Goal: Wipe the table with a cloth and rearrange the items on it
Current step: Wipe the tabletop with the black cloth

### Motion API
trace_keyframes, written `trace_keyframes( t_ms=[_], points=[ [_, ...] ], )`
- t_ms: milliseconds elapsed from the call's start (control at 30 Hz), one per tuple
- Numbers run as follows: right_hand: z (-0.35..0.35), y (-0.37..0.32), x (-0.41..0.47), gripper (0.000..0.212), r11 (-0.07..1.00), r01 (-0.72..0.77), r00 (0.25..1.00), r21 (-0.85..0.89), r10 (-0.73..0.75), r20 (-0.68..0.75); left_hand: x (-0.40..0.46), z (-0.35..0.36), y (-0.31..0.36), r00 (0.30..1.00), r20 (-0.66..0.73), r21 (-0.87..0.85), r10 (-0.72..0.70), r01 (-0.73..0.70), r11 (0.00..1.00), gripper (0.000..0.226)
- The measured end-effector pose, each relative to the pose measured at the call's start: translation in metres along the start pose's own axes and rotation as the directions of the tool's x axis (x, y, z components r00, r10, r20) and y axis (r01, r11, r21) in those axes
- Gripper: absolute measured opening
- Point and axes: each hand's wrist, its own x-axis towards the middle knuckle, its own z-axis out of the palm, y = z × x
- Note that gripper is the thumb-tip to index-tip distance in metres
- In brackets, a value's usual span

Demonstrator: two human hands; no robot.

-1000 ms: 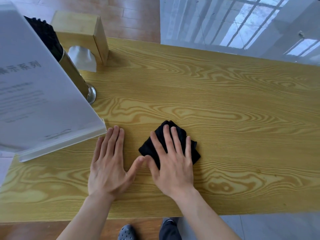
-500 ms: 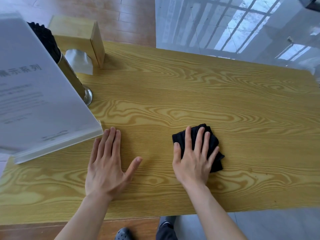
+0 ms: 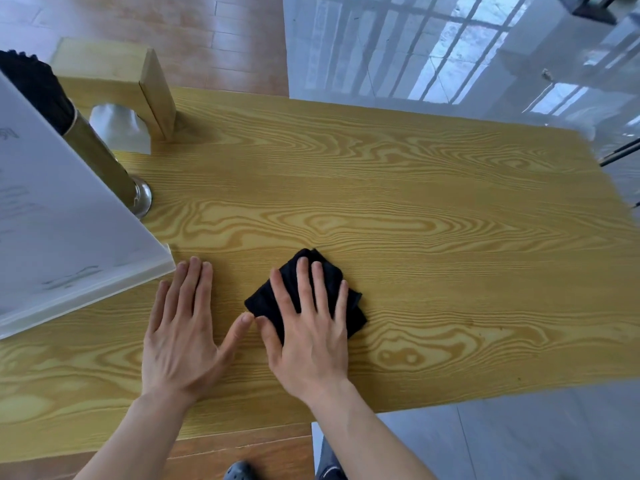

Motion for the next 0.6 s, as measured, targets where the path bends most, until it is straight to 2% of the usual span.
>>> trace_keyframes(
  t_ms=[233,600],
  points=[
    [-0.008,0.044,-0.013,0.063,0.993,0.103,0.995,0.049,-0.104,0.006,0.003,-0.002,0.036,0.999,-0.02,0.039,0.042,-0.041,0.998,0.097],
    [-0.027,0.154,-0.048,0.063,1.0,-0.027,0.999,0.016,0.027,-0.021,-0.005,0.037,0.139,0.989,0.055,0.042,0.138,-0.14,0.989,0.093]
  ],
)
